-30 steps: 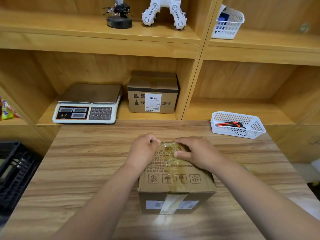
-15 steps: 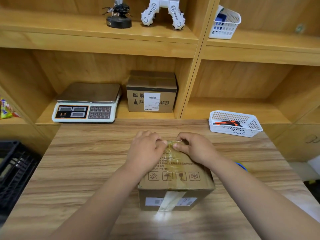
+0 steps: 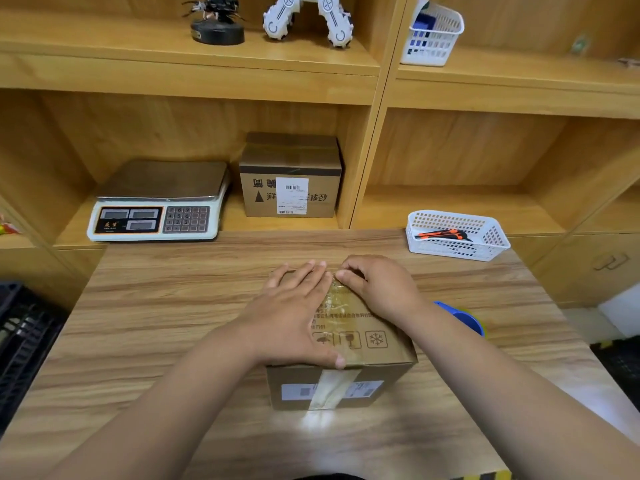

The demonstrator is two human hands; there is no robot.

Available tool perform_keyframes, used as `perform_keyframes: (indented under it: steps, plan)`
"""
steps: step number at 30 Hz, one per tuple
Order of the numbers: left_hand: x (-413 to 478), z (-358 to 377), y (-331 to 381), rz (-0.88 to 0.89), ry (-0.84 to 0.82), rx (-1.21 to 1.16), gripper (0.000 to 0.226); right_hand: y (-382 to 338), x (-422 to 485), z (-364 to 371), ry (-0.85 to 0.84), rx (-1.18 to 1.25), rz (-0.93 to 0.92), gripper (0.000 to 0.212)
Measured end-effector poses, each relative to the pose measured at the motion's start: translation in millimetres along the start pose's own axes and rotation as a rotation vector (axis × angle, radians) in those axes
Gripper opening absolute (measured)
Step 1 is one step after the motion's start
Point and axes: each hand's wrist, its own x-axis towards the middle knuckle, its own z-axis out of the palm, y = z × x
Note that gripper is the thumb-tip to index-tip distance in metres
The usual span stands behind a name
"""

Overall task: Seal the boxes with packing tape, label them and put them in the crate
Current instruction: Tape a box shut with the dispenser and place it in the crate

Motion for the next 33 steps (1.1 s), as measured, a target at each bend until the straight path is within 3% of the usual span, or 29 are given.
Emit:
perform_keyframes:
  steps: [5, 9, 11, 17, 23, 26, 30, 33]
  plan:
    - [-1.3, 0.6, 2.2, 0.002, 0.036, -0.036, 0.121, 1.7, -25.5, -11.0, -0.244, -0.205, -0.193, 0.107]
    - [1.5, -0.1, 3.9, 0.003, 0.048, -0.054, 0.118, 3.3, -36.2, -15.0, -0.326, -0.301, -0.228, 0.131]
    - [1.6, -1.1, 4.2, 0.007, 0.033, -0.061, 0.117, 2.6, -34.2, -12.0, -0.291, -0.251, -0.226, 0.126]
    - [6.4, -4.3, 7.2, 0.011, 0.045, -0.073, 0.109, 0.8, -18.2, -6.2, -0.099, -0.079, -0.148, 0.064]
    - [5.5, -6.4, 2.4, -0.009, 0.081, -0.115, 0.088, -4.9, -8.6, -3.4, -0.007, 0.083, -0.084, 0.029]
    - [3.8, -5.0, 3.6, -0.023, 0.095, -0.111, 0.088, -2.0, -9.2, -1.9, 0.031, 0.153, -0.051, 0.026]
    - [-6.4, -2.2, 10.5, 0.032, 0.017, -0.034, 0.118, -1.4, -16.2, -0.9, 0.118, 0.194, -0.037, 0.030]
    - [-12.0, -0.6, 14.7, 0.076, -0.034, 0.047, 0.120, -1.5, -17.9, -2.0, 0.212, 0.264, 0.046, 0.024]
